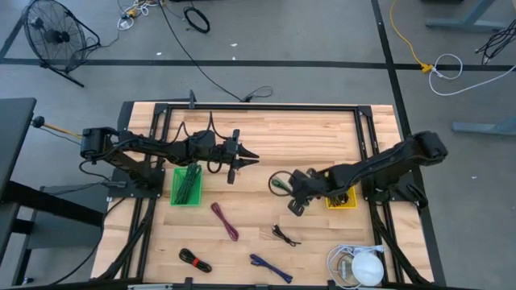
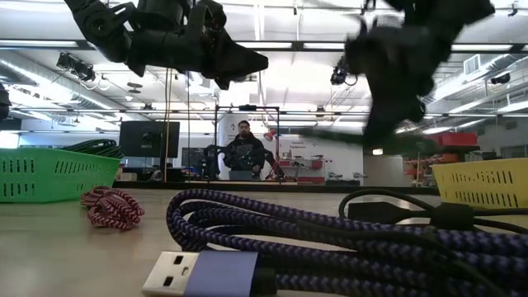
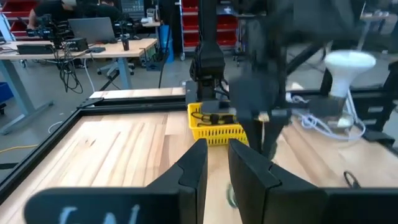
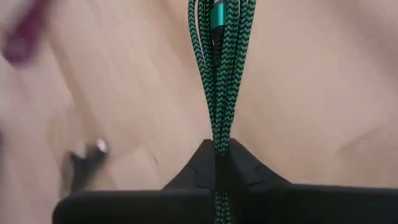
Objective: Pick & Place USB Port
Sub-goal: Put the green black charger cable into the green bin
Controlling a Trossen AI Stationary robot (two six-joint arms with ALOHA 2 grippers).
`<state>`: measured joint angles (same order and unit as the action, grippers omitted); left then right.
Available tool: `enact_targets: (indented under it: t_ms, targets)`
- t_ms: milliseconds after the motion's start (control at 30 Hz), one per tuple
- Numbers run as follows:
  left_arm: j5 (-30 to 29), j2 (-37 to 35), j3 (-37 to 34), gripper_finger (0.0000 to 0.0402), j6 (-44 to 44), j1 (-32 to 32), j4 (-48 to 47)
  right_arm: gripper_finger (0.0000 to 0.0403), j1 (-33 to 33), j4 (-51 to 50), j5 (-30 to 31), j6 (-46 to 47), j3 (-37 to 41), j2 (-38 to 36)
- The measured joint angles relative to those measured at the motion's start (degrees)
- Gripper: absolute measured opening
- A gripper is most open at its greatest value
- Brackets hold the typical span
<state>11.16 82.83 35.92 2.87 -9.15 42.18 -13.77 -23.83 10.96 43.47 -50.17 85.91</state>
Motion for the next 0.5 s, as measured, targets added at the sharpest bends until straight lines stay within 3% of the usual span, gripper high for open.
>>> enact_targets:
  t_ms: [267, 367, 500]
  targets:
    - [0.03, 0.0, 0.02, 0.0071, -2.94, 0.0, 6.17, 0.0006, 2.52, -1.1, 13.57, -11.36, -4.74, -13.09]
    - [0.02, 0.0, 0.02, 0.0071, -5.12, 0.0, 9.61, 0.0006, 2.94, 3.33, 17.33, -16.04, -4.87, -15.88]
    - [0.04, 0.0, 0.02, 0.0071, -6.77, 0.0, 15.08, 0.0006, 2.99, 13.94, 18.05, -24.26, -4.92, -15.7]
